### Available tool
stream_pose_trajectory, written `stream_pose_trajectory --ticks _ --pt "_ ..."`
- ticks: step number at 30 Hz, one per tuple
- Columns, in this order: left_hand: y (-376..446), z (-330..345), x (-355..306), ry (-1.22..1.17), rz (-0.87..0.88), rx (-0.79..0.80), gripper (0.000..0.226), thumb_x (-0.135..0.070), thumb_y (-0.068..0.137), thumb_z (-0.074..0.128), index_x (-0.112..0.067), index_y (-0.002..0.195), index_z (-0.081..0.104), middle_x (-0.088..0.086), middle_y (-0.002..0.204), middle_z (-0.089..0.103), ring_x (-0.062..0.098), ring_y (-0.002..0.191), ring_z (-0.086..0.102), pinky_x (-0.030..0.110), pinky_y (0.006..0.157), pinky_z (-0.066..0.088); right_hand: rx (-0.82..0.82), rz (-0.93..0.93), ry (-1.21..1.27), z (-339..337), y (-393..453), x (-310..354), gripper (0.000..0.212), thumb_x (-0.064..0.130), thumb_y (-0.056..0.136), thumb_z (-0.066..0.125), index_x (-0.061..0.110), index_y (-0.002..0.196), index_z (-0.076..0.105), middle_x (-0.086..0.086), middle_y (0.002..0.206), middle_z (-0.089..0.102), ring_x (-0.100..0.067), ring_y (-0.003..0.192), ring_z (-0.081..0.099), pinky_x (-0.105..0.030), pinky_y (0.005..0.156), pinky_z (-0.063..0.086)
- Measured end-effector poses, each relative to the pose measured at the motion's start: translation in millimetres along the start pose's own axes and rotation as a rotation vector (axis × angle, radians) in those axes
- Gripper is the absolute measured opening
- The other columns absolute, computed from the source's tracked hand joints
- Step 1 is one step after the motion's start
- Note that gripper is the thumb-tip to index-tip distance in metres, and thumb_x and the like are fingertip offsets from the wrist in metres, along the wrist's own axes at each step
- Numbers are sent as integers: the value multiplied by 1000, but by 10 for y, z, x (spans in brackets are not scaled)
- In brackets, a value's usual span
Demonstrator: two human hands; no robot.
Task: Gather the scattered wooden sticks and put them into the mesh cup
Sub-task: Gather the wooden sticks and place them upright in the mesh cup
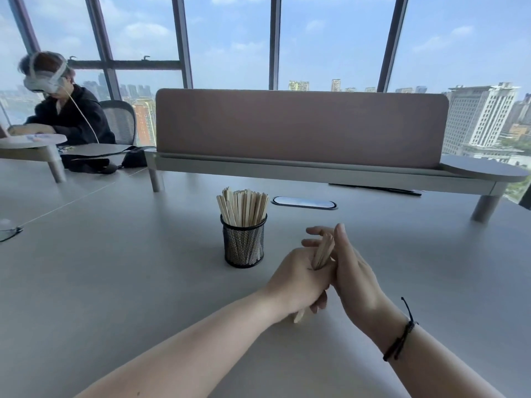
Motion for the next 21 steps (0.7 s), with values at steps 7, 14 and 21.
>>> stream_pose_trajectory --ticks 7,14,21 --pt "68 -389 106 -172 -70 -200 26 -19 79 54 -18 52 50 5 48 38 17 42 33 25 45 25 106 -79 -105 336 133 154 42 39 105 37 29 104 77 -8 99 77 -17 95 72 -27 85 56" --pt "173 -1088 -325 -320 43 -387 61 -24 95 59 -21 39 33 -3 39 28 15 37 25 21 44 22 184 -38 -64 539 268 281 32 43 103 42 40 131 57 5 107 75 -17 95 72 -39 92 52" --pt "607 -1794 -606 -376 164 -583 63 -38 102 50 -25 46 26 -7 40 25 15 37 24 28 46 24 141 68 -76 809 383 53 14 19 99 56 19 107 67 -2 89 70 -14 75 66 -26 66 50"
Point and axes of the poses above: each hand's wrist, its own y-axis towards the middle knuckle, its own z-axis out of the palm, x = y × z, the point moved 7 cm from there along y, towards the middle knuckle
